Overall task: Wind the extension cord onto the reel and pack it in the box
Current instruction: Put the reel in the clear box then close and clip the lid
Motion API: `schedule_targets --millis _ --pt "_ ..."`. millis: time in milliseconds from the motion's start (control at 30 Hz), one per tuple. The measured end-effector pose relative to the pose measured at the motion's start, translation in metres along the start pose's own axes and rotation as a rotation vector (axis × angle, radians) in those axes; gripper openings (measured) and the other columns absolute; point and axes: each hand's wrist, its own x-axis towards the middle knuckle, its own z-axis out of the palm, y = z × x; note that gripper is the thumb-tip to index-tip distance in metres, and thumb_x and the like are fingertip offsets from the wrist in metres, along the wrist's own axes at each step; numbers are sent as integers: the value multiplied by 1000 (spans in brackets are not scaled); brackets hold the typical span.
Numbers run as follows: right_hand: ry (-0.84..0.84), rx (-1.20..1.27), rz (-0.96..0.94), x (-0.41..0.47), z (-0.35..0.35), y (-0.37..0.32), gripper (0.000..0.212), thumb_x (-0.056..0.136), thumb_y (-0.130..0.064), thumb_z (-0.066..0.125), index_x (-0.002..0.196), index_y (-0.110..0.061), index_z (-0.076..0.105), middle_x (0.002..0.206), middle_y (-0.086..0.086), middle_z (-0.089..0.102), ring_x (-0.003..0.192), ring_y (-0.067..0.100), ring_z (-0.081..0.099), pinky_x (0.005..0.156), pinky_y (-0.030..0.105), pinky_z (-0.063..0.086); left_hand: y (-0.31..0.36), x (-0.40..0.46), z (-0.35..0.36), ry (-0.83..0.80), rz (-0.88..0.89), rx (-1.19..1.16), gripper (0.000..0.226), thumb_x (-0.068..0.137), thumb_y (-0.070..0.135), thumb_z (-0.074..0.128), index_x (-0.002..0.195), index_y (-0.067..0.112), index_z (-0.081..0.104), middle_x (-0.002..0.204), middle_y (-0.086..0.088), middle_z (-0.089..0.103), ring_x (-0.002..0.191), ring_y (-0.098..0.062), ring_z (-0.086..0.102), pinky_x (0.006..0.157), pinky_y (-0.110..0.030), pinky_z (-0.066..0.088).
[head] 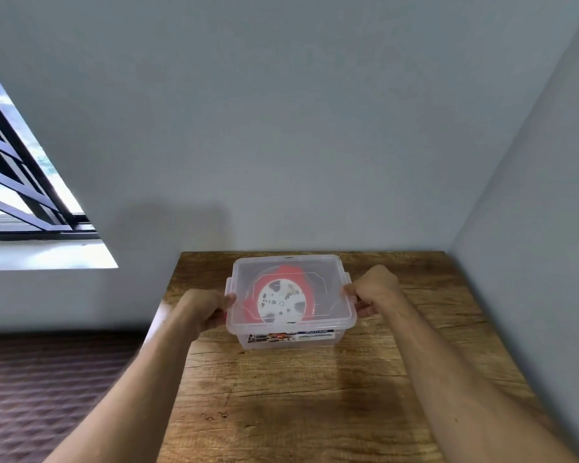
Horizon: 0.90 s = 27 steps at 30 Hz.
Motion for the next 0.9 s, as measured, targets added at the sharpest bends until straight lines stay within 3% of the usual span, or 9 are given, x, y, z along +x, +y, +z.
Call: schedule_targets --millis 67,200,333,467,600,733,833,900 --pt "-79 85 47 3 -5 3 16 77 0 81 83 9 69 71 21 73 57 32 72 51 45 60 2 -1 -4 -64 -67 -25 18 91 7 77 105 -3 71 107 -21 77 98 -36 77 84 -50 65" --pt "-229 193 145 5 -5 15 15 83 -8 69 97 -5 69 83 15 76 73 34 74 56 42 59 0 -4 -7 -210 -194 -176 26 95 8 71 117 -5 65 108 -28 75 93 -41 76 59 -45 65" --pt "-302 274 174 9 1 18 18 85 -4 58 101 -5 65 92 19 72 87 37 69 61 41 56 0 0 -8 -179 -180 -169 25 94 6 72 115 -6 67 109 -24 76 90 -37 76 51 -40 64" --pt "-173 165 90 14 0 6 13 79 2 59 81 -3 71 63 10 73 64 28 70 56 45 60 12 -2 -4 -77 -97 13 13 91 -1 75 101 -5 70 82 -18 82 69 -30 80 45 -34 61" --pt "6 -62 -13 3 8 -11 14 70 -6 58 70 -1 71 51 10 68 47 24 69 46 39 59 16 -4 8 120 44 228 6 89 6 78 87 1 74 87 -14 79 71 -24 76 43 -28 53" --pt "30 -112 -9 4 6 -14 13 70 -4 61 76 1 72 72 17 73 63 30 73 61 46 62 15 -7 14 224 107 364 13 90 15 76 86 3 73 83 -11 78 71 -24 77 54 -32 58" --pt "92 -203 -35 2 10 -16 13 78 -8 62 80 -2 73 66 11 70 49 23 69 41 27 55 16 -11 16 278 160 436 15 90 15 70 79 4 71 74 -7 75 59 -19 72 43 -25 50" --pt "159 -333 -98 -1 19 -18 18 81 -12 61 91 -4 73 77 9 72 61 21 71 43 20 47 18 -15 23 314 213 516 21 91 13 65 71 6 66 67 -5 70 55 -17 65 44 -25 45"
